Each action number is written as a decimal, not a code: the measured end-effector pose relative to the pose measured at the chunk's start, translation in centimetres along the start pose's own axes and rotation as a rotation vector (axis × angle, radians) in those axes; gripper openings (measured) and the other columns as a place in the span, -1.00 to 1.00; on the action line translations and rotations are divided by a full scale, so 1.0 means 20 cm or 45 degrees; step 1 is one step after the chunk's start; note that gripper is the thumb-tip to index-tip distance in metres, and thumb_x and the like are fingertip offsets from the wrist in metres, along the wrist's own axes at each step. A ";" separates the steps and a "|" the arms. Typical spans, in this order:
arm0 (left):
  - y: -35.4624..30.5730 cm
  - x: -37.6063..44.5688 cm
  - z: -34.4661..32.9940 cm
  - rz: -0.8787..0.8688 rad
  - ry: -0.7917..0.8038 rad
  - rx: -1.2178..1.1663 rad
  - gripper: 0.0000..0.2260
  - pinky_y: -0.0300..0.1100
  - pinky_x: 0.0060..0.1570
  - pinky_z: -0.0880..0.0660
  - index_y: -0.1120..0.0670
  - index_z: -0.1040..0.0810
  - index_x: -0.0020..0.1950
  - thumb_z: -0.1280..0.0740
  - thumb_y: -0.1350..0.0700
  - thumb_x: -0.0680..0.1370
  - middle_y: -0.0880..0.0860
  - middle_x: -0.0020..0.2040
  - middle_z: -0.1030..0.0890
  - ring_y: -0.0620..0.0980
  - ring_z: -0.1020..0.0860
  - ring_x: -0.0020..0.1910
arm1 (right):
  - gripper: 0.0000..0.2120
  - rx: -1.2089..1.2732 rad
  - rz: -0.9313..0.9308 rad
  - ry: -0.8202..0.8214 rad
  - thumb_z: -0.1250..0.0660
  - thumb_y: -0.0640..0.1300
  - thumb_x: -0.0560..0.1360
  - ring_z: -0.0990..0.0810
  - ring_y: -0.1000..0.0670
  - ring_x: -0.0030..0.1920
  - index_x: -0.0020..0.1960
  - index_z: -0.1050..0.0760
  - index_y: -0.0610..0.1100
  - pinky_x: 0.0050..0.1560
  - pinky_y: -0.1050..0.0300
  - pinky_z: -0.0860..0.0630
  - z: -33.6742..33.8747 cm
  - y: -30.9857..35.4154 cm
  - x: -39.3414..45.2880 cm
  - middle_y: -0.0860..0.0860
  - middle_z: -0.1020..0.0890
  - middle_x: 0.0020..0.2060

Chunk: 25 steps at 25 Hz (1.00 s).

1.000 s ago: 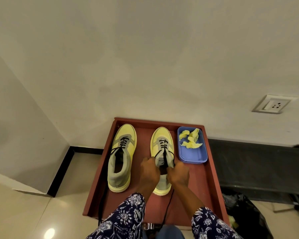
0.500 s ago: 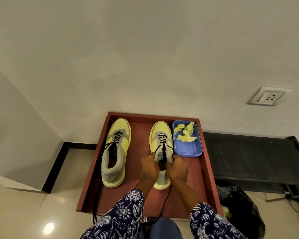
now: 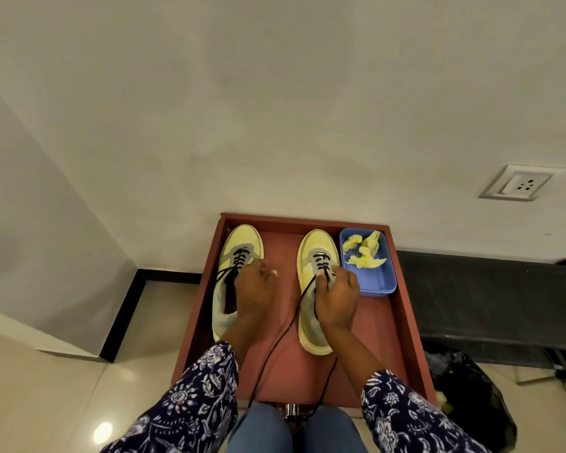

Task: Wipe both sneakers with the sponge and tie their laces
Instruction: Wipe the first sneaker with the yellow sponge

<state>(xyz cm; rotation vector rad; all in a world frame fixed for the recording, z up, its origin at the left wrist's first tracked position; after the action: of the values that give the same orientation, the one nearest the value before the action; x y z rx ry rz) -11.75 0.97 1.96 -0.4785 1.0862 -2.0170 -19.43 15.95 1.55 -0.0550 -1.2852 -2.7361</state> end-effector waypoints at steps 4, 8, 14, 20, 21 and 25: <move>0.19 0.05 0.21 0.113 -0.145 0.037 -0.77 -0.10 0.05 -0.44 0.25 -0.54 0.12 -0.33 0.23 0.48 0.21 0.06 -0.58 0.17 -0.55 0.06 | -0.65 0.048 -0.011 0.238 -0.27 -0.06 0.52 -0.46 -0.16 0.21 0.21 -0.48 -0.27 0.17 0.09 -0.35 -0.18 0.11 -0.10 -0.20 -0.53 0.16; 0.39 0.01 0.30 0.369 -0.080 0.085 -0.72 -0.05 0.07 -0.45 0.24 -0.54 0.09 -0.40 0.12 0.46 0.21 0.02 -0.60 0.18 -0.54 0.04 | -0.61 0.010 -0.049 0.622 -0.27 -0.02 0.52 -0.50 -0.17 0.17 0.18 -0.48 -0.30 0.10 0.09 -0.39 -0.41 0.14 -0.27 -0.19 -0.57 0.12; 0.46 -0.07 0.30 0.554 0.007 -0.153 -0.83 -0.04 0.05 -0.53 0.16 -0.61 -0.04 -0.47 0.15 0.41 0.15 -0.12 -0.62 0.13 -0.60 -0.06 | -0.63 0.090 -0.317 0.691 -0.33 0.06 0.46 -0.44 -0.05 -0.20 -0.37 -0.26 -0.07 -0.36 0.15 -0.26 -0.53 0.15 -0.38 -0.08 -0.46 -0.28; 0.44 -0.07 0.27 0.614 -0.029 -0.153 -0.74 0.03 0.05 -0.56 0.23 -0.61 0.08 -0.42 0.26 0.40 0.21 -0.01 -0.65 0.16 -0.62 -0.06 | -0.71 0.048 -0.456 0.712 -0.33 -0.10 0.44 -0.50 -0.07 -0.17 0.01 -0.55 -0.31 -0.30 0.19 -0.33 -0.56 0.16 -0.36 -0.12 -0.53 -0.20; 0.44 -0.08 0.27 0.618 -0.045 -0.168 -0.74 0.03 0.05 -0.56 0.23 -0.61 0.09 -0.42 0.27 0.40 0.22 0.00 -0.65 0.17 -0.61 -0.05 | -0.72 0.039 -0.457 0.716 -0.32 -0.11 0.44 -0.49 -0.07 -0.18 0.01 -0.54 -0.31 -0.35 0.21 -0.31 -0.55 0.15 -0.35 -0.11 -0.51 -0.21; 0.41 -0.13 0.22 0.621 0.001 -0.234 -0.75 -0.10 0.00 -0.54 0.26 -0.58 0.12 -0.38 0.29 0.45 0.21 0.04 -0.62 0.18 -0.59 0.00 | -0.75 0.045 -0.479 0.696 -0.34 -0.14 0.41 -0.60 -0.14 -0.15 -0.03 -0.55 -0.32 -0.34 0.18 -0.48 -0.51 0.10 -0.33 -0.17 -0.62 -0.17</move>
<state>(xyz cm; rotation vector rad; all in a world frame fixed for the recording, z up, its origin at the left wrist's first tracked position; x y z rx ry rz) -3.54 -2.13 -2.29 -0.2700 1.2556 -1.5003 -12.44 7.45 -3.91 0.9552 -1.2682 -2.7039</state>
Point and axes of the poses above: each hand's wrist, its own x-axis towards the middle knuckle, its own z-axis out of the back of the hand, y = z × x, the point moved 5 cm from there along x, towards the middle knuckle
